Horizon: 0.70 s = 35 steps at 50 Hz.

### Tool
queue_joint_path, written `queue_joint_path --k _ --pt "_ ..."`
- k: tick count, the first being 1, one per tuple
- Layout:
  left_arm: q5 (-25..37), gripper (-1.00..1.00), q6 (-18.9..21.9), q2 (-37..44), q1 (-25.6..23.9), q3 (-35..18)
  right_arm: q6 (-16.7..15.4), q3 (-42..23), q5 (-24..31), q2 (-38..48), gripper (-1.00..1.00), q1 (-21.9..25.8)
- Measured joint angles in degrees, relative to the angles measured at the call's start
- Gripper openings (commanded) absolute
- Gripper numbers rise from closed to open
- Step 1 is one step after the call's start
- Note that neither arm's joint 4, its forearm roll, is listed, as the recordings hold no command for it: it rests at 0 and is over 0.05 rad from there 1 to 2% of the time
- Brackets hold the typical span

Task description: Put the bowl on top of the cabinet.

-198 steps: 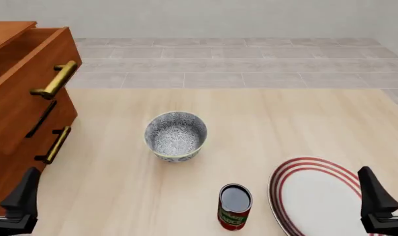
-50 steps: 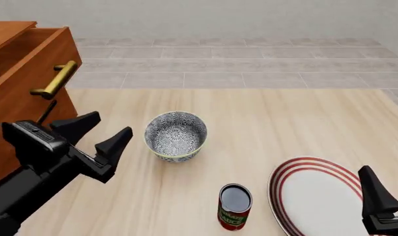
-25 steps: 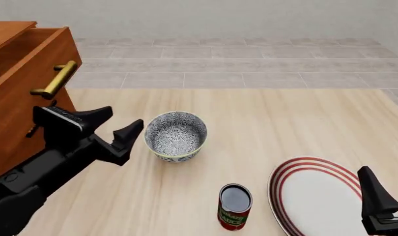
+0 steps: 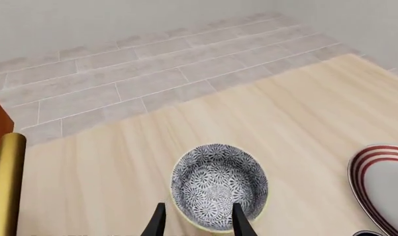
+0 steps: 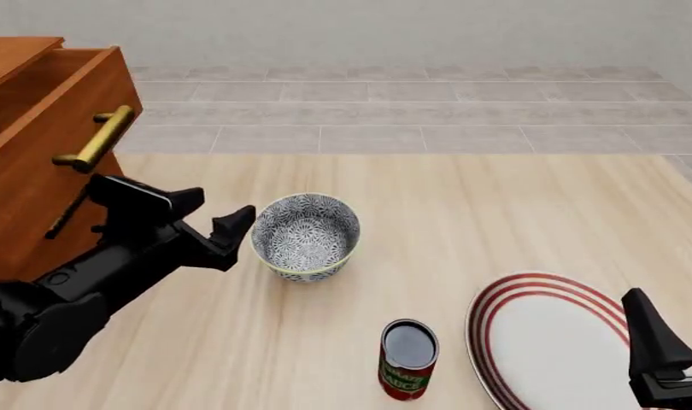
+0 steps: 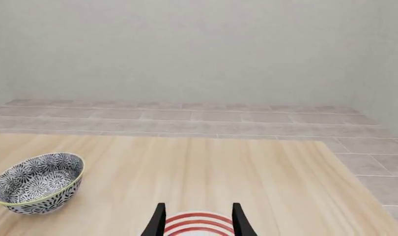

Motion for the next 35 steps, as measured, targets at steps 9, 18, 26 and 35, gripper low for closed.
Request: queue_joint_path --k 9,18,26,35 --pt "0.8 1.0 -1.1 1.7 0.9 -1.0 0.0 0.0 0.1 -0.1 1.0 -0.1" --pt "1.3 1.0 -2.8 3.4 1.9 -1.9 0.0 0.0 0.0 -0.1 1.0 -0.2" --pt "1.6 1.0 -4.5 4.5 2.4 -2.4 0.0 0.1 -0.1 0.0 1.0 -0.2" --pt "1.8 1.0 -6.4 6.1 2.7 -3.0 0.0 0.2 0.0 0.0 1.0 -0.2"
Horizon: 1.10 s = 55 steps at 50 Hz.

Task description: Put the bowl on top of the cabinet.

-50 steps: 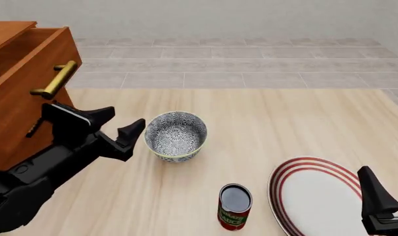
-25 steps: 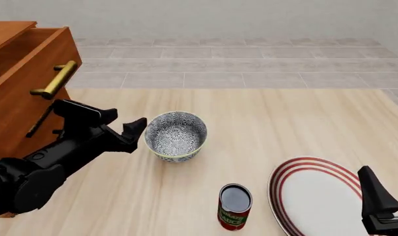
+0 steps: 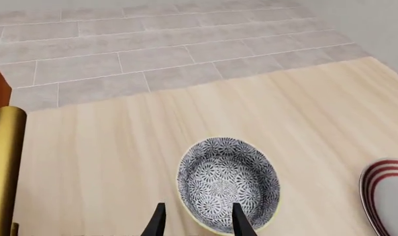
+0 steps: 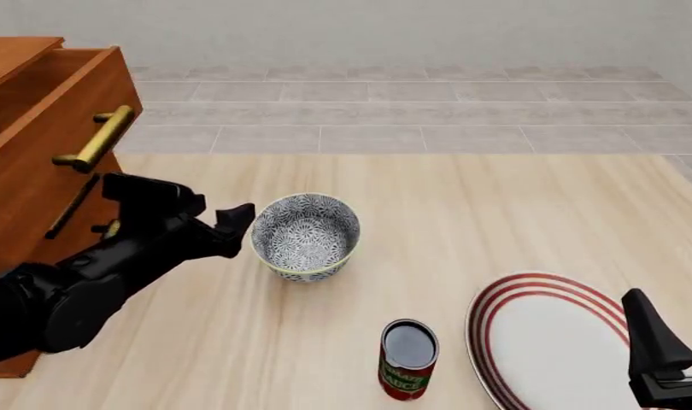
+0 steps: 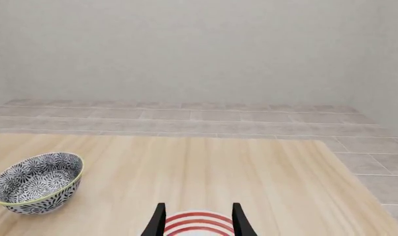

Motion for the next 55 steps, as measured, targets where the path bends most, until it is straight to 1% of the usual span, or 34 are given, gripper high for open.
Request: queue_joint_path --k 13,38,55 --pt "1.5 1.0 -1.0 2.7 0.6 -1.9 0.0 0.1 0.0 0.0 1.0 0.0" --pt "3.9 1.0 -1.4 7.2 0.5 -5.0 0.2 0.1 0.2 -0.1 1.0 -0.1" --pt "4.8 1.0 -3.0 10.1 0.3 -6.5 0.2 0.2 -0.2 0.3 1.0 -0.1"
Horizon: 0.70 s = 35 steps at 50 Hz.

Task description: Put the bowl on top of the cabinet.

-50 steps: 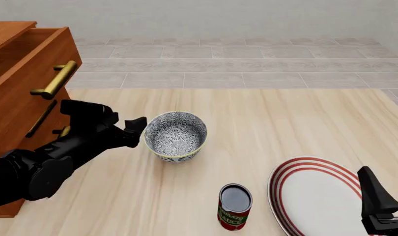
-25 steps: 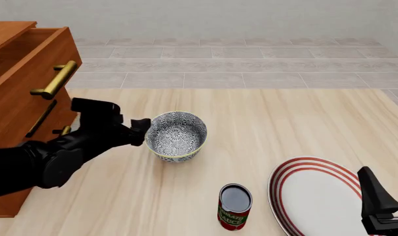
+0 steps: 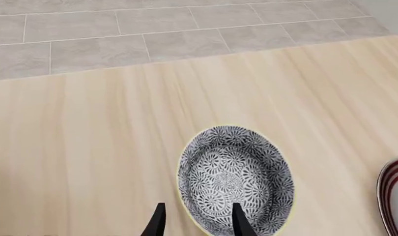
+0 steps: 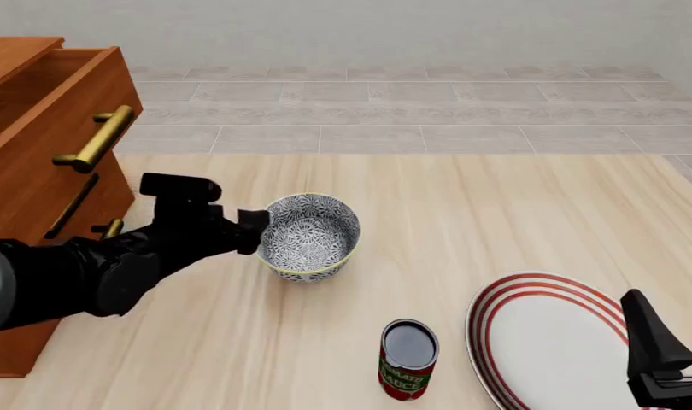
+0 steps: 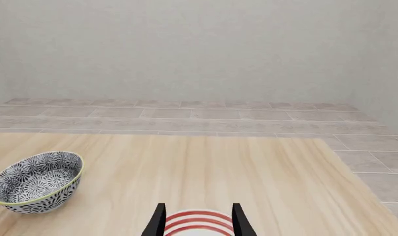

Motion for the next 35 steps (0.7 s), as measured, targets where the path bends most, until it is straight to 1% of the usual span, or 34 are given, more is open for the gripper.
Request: queue_joint_path --k 22,35 --pt "1.6 1.0 -2.4 3.9 -0.8 -2.8 0.2 0.1 -0.1 0.1 1.0 -0.4" --pt "1.4 1.0 -4.1 5.8 -0.7 -3.2 0.1 0.2 -0.2 0.1 1.0 -0.4"
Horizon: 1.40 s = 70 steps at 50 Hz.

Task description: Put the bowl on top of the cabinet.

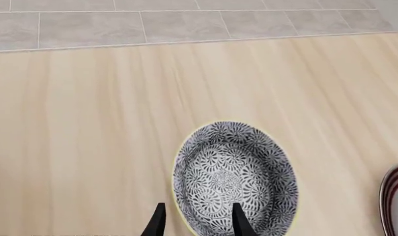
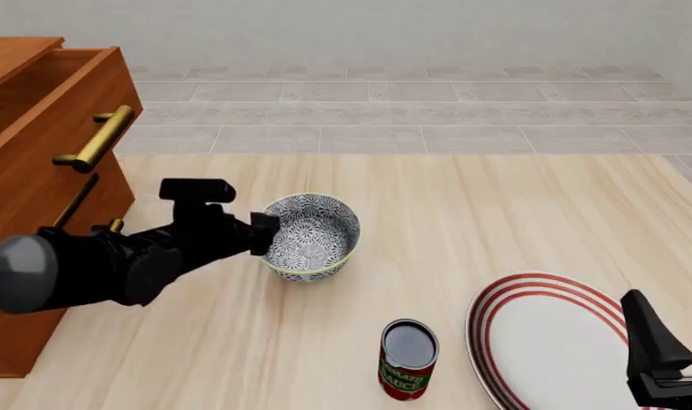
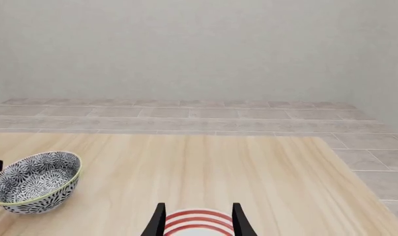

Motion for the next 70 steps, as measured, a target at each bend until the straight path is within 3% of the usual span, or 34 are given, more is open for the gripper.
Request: queue_joint_path --k 41,70 --pt "-4.4 1.0 -7.0 6.2 -0.4 1.1 -0.1 0.0 0.2 -0.1 1.0 0.2" --pt "-6.7 1.0 -9.7 9.6 -0.7 1.0 -0.3 0.1 -0.2 0.2 1.0 0.2"
